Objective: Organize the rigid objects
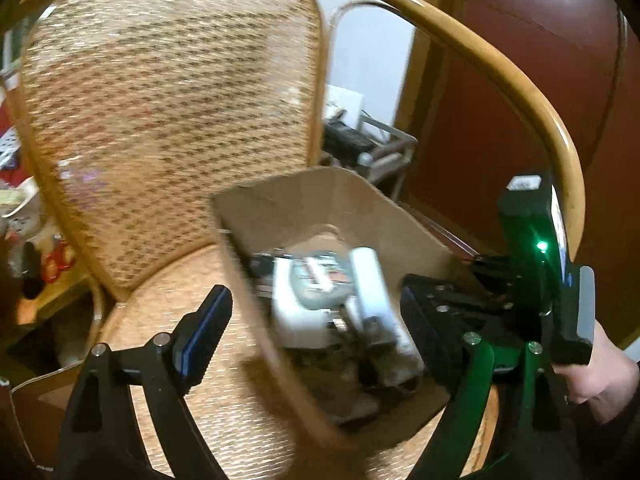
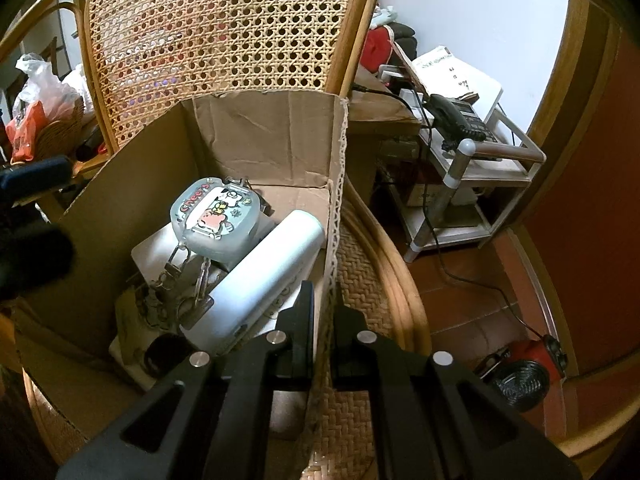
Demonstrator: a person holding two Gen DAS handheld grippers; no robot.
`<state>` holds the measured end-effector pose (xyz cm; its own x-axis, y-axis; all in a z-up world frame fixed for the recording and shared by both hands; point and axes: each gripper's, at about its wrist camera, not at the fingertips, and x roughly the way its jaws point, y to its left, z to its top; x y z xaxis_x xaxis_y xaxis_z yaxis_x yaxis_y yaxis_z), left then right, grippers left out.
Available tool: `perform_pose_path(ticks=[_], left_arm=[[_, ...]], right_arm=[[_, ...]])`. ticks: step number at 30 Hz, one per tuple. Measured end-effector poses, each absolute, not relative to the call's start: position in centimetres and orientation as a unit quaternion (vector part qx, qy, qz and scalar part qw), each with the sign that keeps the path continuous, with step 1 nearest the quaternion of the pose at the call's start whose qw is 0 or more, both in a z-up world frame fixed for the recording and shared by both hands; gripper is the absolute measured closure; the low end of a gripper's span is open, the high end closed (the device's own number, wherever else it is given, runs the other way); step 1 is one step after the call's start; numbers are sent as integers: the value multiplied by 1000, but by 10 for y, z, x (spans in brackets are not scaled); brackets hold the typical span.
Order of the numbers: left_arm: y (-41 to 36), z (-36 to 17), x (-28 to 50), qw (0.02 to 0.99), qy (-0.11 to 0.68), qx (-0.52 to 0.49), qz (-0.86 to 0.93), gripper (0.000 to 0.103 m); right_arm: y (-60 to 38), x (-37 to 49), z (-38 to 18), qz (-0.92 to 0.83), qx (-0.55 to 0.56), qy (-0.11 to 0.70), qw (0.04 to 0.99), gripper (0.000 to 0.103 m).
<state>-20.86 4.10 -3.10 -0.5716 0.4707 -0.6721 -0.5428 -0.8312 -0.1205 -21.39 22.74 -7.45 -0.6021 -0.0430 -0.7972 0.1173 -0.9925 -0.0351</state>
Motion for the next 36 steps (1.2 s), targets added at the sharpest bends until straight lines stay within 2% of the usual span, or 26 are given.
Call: perform_pose_path(ticks=[4, 14, 27, 29, 30, 31, 33, 36], left_arm=[[7, -27, -212, 246, 37, -360, 899, 11], [-55, -40, -205, 182, 38, -376, 908, 10], [-59, -46, -198, 151, 48, -376, 913, 10], [-60, -43, -193, 148, 40, -368, 917, 8], [-61, -42, -192, 148, 34, -367, 918, 7], [-62, -41, -190, 149, 25, -367, 918, 3], [-65, -42, -188, 151, 6, -374, 915, 3], [-68, -44, -185, 143, -16, -387, 911, 3]], right_arm=[[229, -215, -75, -894, 443, 42, 53, 96], [230, -223, -76, -892, 441, 47, 83, 98], [229, -220, -73, -899, 428, 51, 79, 98], [230, -217, -71, -907, 411, 49, 75, 94], [230, -217, -71, -908, 409, 43, 74, 84], [231, -217, -70, -909, 408, 38, 72, 59], [230, -214, -68, -914, 399, 44, 59, 34], [228, -207, -62, -923, 380, 53, 38, 33]])
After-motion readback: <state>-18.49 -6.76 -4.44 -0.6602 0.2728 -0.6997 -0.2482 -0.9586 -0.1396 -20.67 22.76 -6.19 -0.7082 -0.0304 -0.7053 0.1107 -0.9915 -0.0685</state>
